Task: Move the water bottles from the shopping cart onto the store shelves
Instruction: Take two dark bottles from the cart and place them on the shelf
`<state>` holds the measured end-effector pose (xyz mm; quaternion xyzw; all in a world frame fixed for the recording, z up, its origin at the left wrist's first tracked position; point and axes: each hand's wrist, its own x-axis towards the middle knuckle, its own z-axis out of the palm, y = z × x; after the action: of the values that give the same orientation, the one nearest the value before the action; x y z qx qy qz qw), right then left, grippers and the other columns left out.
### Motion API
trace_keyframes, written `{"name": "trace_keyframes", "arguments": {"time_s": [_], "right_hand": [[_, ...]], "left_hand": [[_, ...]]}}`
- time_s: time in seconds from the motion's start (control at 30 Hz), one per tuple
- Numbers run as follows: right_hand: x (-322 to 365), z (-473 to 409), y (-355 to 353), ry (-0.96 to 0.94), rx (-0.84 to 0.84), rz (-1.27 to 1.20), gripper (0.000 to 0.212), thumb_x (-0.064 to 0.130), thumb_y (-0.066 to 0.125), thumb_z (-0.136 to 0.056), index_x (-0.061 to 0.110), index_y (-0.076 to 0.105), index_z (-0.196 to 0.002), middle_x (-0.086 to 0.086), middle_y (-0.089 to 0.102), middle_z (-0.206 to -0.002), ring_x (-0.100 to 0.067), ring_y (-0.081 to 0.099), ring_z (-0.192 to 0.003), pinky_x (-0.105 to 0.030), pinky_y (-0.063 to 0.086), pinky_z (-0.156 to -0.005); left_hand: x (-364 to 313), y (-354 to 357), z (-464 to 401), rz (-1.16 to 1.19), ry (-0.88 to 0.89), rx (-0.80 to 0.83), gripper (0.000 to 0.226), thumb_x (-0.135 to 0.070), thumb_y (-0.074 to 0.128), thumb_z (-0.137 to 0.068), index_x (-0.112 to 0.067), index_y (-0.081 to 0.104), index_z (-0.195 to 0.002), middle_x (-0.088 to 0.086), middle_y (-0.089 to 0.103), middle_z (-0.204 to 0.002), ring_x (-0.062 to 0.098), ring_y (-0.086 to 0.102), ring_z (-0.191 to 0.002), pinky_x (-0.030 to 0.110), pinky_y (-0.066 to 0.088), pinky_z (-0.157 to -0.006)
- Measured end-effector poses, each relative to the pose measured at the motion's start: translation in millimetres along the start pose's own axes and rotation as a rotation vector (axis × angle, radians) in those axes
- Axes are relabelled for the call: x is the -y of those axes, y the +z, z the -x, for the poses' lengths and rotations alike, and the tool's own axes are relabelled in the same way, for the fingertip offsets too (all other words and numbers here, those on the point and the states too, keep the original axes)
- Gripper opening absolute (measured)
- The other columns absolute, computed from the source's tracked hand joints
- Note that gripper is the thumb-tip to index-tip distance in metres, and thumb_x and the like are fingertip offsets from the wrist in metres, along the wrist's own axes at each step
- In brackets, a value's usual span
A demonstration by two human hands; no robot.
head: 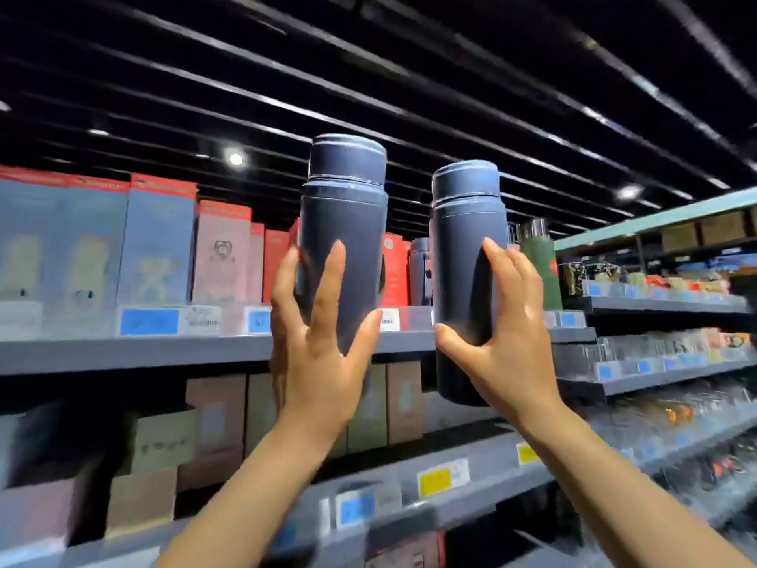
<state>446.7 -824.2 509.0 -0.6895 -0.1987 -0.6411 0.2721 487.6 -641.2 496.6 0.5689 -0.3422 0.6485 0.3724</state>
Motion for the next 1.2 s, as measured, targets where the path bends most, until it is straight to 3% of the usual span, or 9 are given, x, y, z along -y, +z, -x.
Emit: {"name": "trace_keyframes", "arguments": {"time_s": [0.17,0.3,0.47,0.6,0.73,0.87,1.0,1.13,1.2], "right_hand": [[-57.5,-63.3,35.1,-0.096,-0.096,-0.025,0.092,0.027,0.077,-0.071,0.046,0.021,-0.142,0.0,0.019,-0.154,-0.002,0.026,-0.13,-0.023,0.035,-0.089],[-100.8,-103.2,70.3,-0.112,-0.123,-0.123,0.093,0.023,0.079,-0.073,0.039,0.025,-0.146,-0.001,0.017,-0.153,-0.004,0.026,-0.131,-0.014,0.031,-0.089],[-146.9,-130.4,111.4,-0.1,-0.16,-0.245,0.091,0.025,0.079,-0.074,0.043,0.023,-0.144,0.0,0.016,-0.153,-0.011,0.032,-0.128,-0.037,0.043,-0.093],[-179.1,-140.6,141.0,-0.064,-0.129,-0.296,0.094,0.029,0.079,-0.074,0.047,0.016,-0.142,0.003,0.016,-0.152,-0.014,0.034,-0.128,-0.046,0.049,-0.091],[-200.2,-139.7,160.2,-0.045,0.013,-0.346,0.102,0.023,0.079,-0.071,0.044,0.013,-0.146,0.004,0.017,-0.148,-0.015,0.038,-0.123,-0.034,0.046,-0.088],[-211.3,-142.0,160.8,0.019,0.214,-0.463,0.103,0.016,0.076,-0.074,0.039,0.01,-0.149,0.006,0.011,-0.154,0.004,0.012,-0.122,-0.008,0.02,-0.083],[-211.9,-139.7,157.6,0.027,0.303,-0.472,0.105,0.019,0.077,-0.073,0.045,0.008,-0.149,0.01,0.011,-0.154,-0.01,0.027,-0.127,-0.023,0.027,-0.093],[-210.9,-136.5,154.5,0.016,0.299,-0.413,0.104,0.022,0.075,-0.075,0.042,0.005,-0.15,0.006,0.012,-0.151,-0.011,0.018,-0.118,-0.026,0.03,-0.088],[-211.9,-133.4,151.9,0.035,0.317,-0.333,0.107,0.026,0.075,-0.074,0.044,0.002,-0.149,0.005,0.012,-0.15,-0.022,0.04,-0.115,-0.028,0.035,-0.082]], "left_hand": [[32.4,86.3,-57.4,0.003,0.022,-0.044,0.073,-0.033,0.062,-0.09,-0.042,0.02,-0.149,-0.005,0.009,-0.154,0.002,0.008,-0.144,0.028,0.018,-0.114],[61.1,127.0,-87.6,-0.121,0.065,-0.062,0.079,-0.035,0.066,-0.084,-0.043,0.021,-0.148,0.003,0.012,-0.155,0.022,0.023,-0.141,0.036,0.027,-0.112],[93.2,157.9,-98.0,-0.268,0.09,-0.095,0.085,-0.032,0.071,-0.085,-0.047,0.016,-0.148,0.004,0.014,-0.155,0.023,0.024,-0.138,0.051,0.03,-0.113],[112.1,175.3,-98.6,-0.409,0.063,-0.094,0.098,-0.022,0.079,-0.08,-0.048,0.013,-0.147,0.006,0.015,-0.152,0.027,0.028,-0.134,0.043,0.034,-0.107],[116.2,180.0,-98.8,-0.535,-0.094,0.029,0.11,-0.024,0.079,-0.079,-0.059,-0.004,-0.142,0.01,0.02,-0.151,0.028,0.027,-0.128,0.035,0.027,-0.101],[117.0,182.5,-99.6,-0.624,-0.246,0.158,0.111,-0.03,0.076,-0.081,-0.055,-0.016,-0.138,0.014,0.023,-0.148,0.034,0.029,-0.128,0.039,0.03,-0.101],[111.4,192.0,-97.6,-0.691,-0.336,0.257,0.109,-0.036,0.07,-0.085,-0.049,-0.019,-0.147,0.013,0.023,-0.143,0.034,0.031,-0.123,0.037,0.035,-0.088],[105.8,199.9,-91.0,-0.704,-0.392,0.329,0.106,-0.038,0.065,-0.088,-0.046,-0.025,-0.146,0.01,0.022,-0.135,0.029,0.029,-0.12,0.033,0.033,-0.081],[104.1,199.8,-88.8,-0.733,-0.406,0.353,0.106,-0.039,0.064,-0.089,-0.045,-0.026,-0.145,0.01,0.023,-0.132,0.029,0.03,-0.118,0.033,0.033,-0.078]]}}
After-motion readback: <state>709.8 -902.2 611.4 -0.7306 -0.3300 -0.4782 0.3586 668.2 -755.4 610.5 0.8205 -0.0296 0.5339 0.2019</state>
